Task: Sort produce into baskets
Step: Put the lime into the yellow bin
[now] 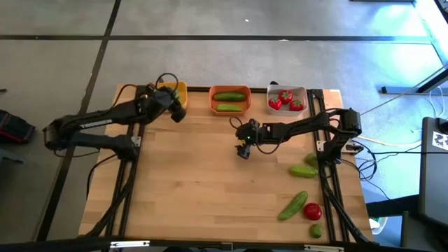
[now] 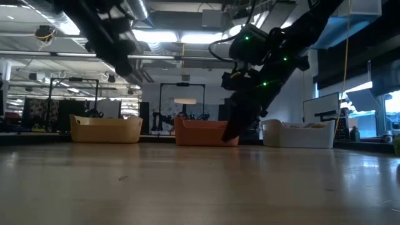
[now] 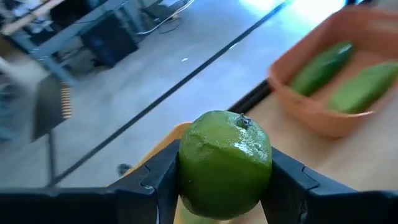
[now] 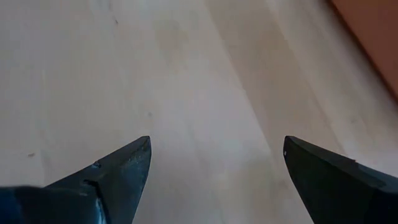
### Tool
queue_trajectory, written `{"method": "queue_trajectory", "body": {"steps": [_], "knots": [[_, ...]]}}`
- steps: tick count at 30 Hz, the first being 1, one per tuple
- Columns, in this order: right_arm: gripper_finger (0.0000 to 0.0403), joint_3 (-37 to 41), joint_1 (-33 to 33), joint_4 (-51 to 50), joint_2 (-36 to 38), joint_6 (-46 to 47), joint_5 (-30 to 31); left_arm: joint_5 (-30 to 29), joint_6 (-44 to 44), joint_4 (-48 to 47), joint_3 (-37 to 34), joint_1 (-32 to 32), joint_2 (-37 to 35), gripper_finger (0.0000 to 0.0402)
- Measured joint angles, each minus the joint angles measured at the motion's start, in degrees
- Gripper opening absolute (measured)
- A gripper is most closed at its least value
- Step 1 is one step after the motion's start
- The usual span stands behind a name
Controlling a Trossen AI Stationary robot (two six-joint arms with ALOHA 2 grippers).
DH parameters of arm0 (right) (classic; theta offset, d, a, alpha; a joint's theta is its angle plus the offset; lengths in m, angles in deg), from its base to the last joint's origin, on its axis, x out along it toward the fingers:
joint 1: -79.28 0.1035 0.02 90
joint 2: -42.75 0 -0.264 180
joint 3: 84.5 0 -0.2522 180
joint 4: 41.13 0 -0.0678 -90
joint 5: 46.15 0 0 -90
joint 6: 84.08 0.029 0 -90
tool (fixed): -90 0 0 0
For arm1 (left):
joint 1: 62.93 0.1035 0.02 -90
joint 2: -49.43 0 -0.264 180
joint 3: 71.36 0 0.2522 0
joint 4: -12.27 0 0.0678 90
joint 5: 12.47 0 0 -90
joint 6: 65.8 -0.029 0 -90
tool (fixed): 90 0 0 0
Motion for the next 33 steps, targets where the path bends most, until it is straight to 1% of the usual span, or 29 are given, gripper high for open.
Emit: {"method": "queue_trajectory", "body": {"steps": [3,5,7,10,17,21,24,28,33], "knots": [[0.0356,0.0,0.0,-0.01,0.0,2.86,-0.01,0.04,-3.35,2.94,-1.22,4.22,2.23,0.0168],[0.0356,0.0,0.0,-0.01,0.0,4.15,0.02,0.38,-3.93,5.68,-1.86,6.76,4.07,0.0169],[0.0356,0.0,0.0,-0.01,0.0,4.39,0.04,1.93,-3.96,6.98,-1.9,9.17,6.42,0.0169],[0.0356,0.0,0.0,-0.01,0.0,4.45,0.04,6.21,-2.72,8.64,-1.93,12.69,10.07,0.0169],[0.0356,0.0,0.0,-0.01,0.0,4.91,0.04,19.03,3.89,9.15,-1.95,22.09,18.19,0.0169],[0.0356,0.0,0.0,-0.01,0.0,4.91,0.06,26.64,6.43,10.4,-1.95,26.25,21.31,0.0169],[0.0356,0.0,0.0,-0.01,0.0,4.91,0.08,29.97,7.4,11.38,-1.95,28.2,22.93,0.0169],[0.0356,0.0,0.0,-0.01,0.0,4.91,0.08,34.18,7.51,12.26,-1.95,29.24,24.13,0.0169],[0.0356,0.0,0.0,0.19,0.02,4.89,0.1,34.99,6.32,12.29,-1.95,29.13,25.2,0.017]]}}
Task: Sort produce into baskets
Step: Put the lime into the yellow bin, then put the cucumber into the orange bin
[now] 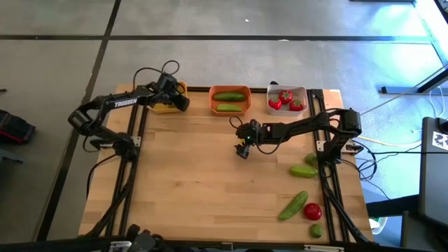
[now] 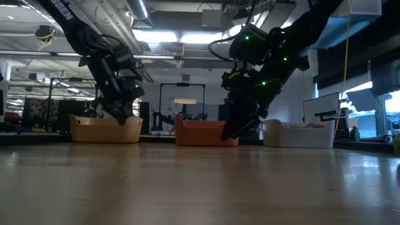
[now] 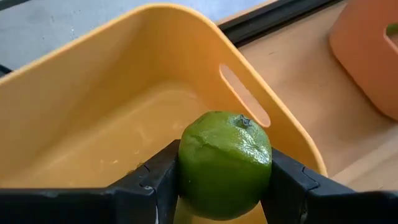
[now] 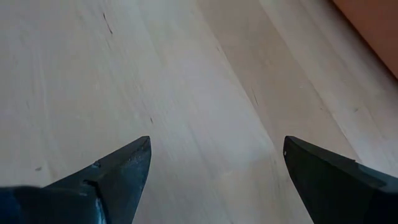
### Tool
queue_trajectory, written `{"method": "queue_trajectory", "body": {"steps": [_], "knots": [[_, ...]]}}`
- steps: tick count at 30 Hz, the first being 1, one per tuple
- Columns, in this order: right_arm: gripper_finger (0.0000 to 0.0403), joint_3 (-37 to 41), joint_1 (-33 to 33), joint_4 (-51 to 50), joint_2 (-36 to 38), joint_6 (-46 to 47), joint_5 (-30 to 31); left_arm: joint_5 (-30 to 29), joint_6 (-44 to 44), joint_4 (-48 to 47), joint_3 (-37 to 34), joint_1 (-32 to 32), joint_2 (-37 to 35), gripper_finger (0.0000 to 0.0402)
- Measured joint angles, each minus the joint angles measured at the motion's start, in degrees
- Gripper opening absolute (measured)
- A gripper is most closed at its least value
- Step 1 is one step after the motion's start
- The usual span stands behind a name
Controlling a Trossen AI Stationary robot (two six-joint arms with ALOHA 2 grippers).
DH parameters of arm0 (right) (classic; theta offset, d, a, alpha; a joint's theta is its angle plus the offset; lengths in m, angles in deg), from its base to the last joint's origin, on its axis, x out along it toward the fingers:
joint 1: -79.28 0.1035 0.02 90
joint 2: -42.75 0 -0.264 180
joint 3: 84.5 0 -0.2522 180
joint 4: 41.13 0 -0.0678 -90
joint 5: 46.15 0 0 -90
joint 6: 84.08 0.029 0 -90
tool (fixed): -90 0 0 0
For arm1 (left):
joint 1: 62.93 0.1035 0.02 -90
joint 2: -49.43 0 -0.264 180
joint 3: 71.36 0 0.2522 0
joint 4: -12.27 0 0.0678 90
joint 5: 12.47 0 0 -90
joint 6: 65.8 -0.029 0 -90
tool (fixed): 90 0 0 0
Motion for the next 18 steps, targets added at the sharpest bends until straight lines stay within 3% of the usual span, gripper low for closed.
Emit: {"method": "queue_trajectory", "body": {"steps": [11,18], "knots": [[0.0356,0.0,0.0,0.02,0.0,-0.04,0.02,-0.04,0.4,0.5,0.01,-0.52,0.05,0.0262],[0.0356,0.0,0.0,-0.09,0.02,-0.64,-0.04,-0.08,-0.43,-1.12,1.69,-3.37,-3.68,0.028]]}}
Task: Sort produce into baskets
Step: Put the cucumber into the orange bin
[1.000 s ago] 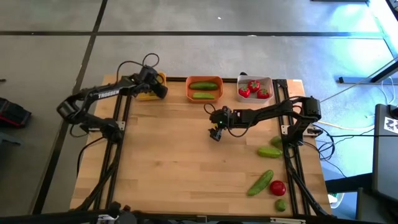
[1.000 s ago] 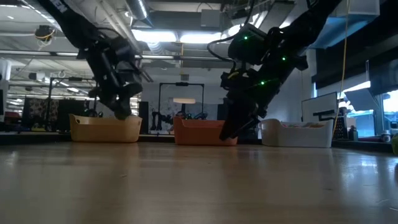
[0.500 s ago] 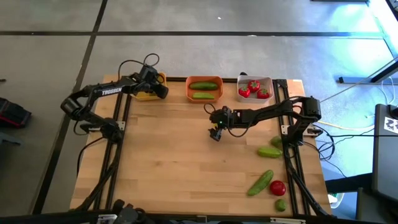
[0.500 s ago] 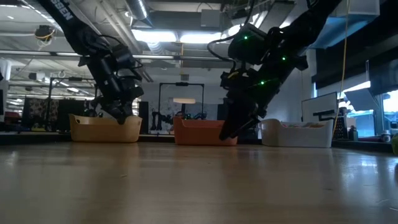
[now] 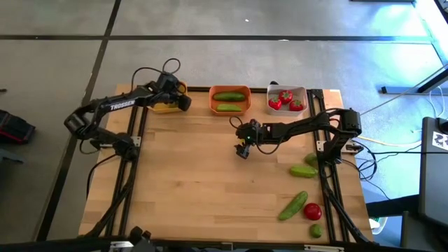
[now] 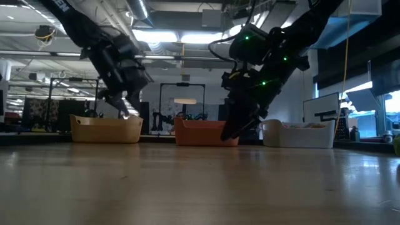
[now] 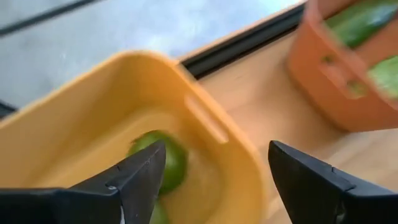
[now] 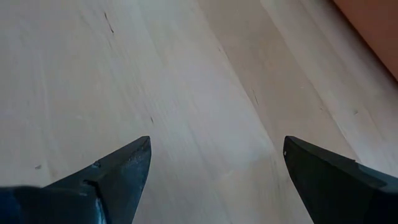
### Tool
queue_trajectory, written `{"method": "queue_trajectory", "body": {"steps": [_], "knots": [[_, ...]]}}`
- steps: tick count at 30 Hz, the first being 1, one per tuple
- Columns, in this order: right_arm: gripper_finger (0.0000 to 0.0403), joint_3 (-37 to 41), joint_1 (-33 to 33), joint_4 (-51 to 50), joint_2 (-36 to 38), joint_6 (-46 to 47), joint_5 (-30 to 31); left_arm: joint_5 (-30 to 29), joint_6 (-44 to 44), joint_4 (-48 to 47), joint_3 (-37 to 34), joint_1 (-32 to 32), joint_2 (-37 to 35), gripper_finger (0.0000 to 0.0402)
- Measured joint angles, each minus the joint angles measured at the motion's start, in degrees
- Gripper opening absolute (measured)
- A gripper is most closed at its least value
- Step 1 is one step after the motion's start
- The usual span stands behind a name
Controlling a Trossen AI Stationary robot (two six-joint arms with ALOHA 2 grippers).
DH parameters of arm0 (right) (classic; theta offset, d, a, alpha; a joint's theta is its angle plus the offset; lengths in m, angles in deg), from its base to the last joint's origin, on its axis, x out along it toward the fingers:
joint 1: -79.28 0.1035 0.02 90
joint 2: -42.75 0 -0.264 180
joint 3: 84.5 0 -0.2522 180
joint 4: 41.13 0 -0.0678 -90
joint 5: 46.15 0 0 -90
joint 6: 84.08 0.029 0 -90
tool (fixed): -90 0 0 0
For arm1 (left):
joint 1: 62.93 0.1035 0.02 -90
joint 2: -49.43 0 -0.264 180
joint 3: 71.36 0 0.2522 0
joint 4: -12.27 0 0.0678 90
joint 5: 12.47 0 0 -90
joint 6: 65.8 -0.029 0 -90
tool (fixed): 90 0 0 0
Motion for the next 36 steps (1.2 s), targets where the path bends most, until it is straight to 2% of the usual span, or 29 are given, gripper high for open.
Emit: {"method": "queue_trajectory", "body": {"steps": [6,10,16,24,31,36], "knots": [[0.0356,0.0,0.01,-0.86,0.82,-0.02,-0.07,-0.05,-0.02,0.02,0.58,-5.17,-7.1,0.028],[0.0356,0.0,0.78,-5.06,4.86,-0.14,-1.05,-0.05,0.43,0.03,0.06,-9.91,-10.99,0.0281],[0.0356,-0.02,3.31,-17.54,15.17,-0.3,-2.22,-0.03,1.15,1.09,-2.77,-18.33,-13.94,0.0281],[0.0356,-0.04,10.02,-37.76,27.68,4.0,-6.59,0.03,3.41,9.04,-9.3,-30.0,-14.01,0.0281],[0.0356,-0.04,16.9,-58.05,30.18,16.84,-6.64,-1.88,5.43,12.38,-11.42,-35.25,-13.8,0.0281],[0.0356,1.22,21.37,-61.78,29.35,19.47,-7.14,-2.02,5.4,14.78,-11.42,-36.16,-13.77,0.0281]]}}
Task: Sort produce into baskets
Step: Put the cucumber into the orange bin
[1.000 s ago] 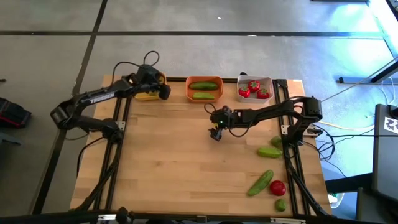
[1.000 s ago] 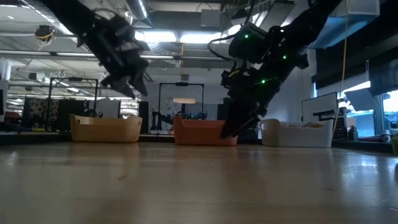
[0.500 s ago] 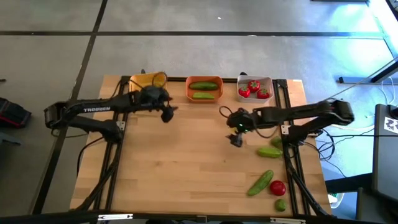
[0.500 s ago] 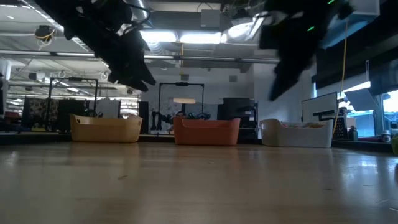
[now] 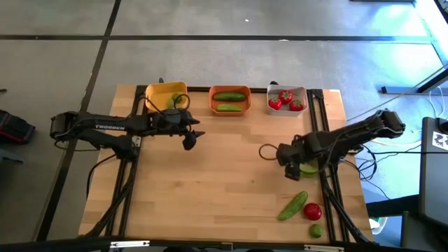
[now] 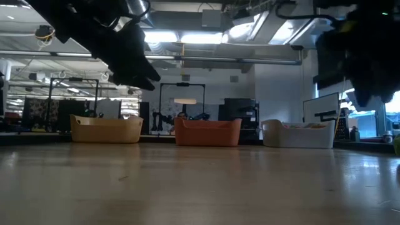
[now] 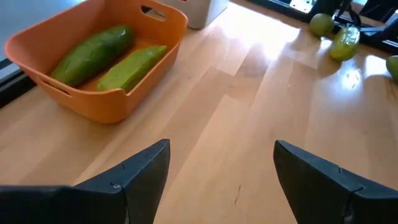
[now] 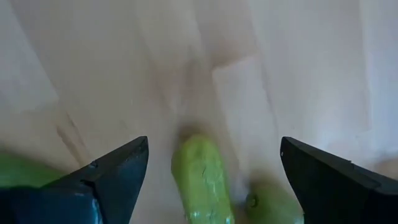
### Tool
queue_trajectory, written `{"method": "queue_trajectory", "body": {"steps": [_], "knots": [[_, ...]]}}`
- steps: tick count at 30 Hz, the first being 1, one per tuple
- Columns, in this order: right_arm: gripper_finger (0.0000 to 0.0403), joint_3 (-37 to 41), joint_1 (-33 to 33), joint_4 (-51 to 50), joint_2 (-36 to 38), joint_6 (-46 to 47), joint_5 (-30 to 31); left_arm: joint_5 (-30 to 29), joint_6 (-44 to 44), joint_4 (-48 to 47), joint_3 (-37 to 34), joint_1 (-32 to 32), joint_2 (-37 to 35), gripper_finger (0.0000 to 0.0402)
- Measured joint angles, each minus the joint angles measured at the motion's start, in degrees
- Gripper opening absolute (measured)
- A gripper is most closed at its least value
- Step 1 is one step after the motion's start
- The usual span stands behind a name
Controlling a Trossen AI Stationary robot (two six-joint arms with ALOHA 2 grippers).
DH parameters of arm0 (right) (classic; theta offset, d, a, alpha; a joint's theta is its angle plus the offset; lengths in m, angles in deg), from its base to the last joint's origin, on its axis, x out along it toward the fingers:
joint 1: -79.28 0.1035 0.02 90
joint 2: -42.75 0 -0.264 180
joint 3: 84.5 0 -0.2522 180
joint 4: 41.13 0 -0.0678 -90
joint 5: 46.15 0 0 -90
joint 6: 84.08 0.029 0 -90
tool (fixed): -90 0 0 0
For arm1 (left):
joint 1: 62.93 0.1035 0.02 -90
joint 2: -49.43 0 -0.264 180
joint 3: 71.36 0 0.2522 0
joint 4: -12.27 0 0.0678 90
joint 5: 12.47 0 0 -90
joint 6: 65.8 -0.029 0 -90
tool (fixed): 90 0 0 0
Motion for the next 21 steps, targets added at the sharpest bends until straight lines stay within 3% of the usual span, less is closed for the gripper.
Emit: {"method": "queue_trajectory", "body": {"steps": [21], "knots": [[0.0351,14.87,1.56,6.25,-0.48,7.7,-8.47,-0.26,0.01,3.27,0.0,-0.36,0.02,0.0281]]}}
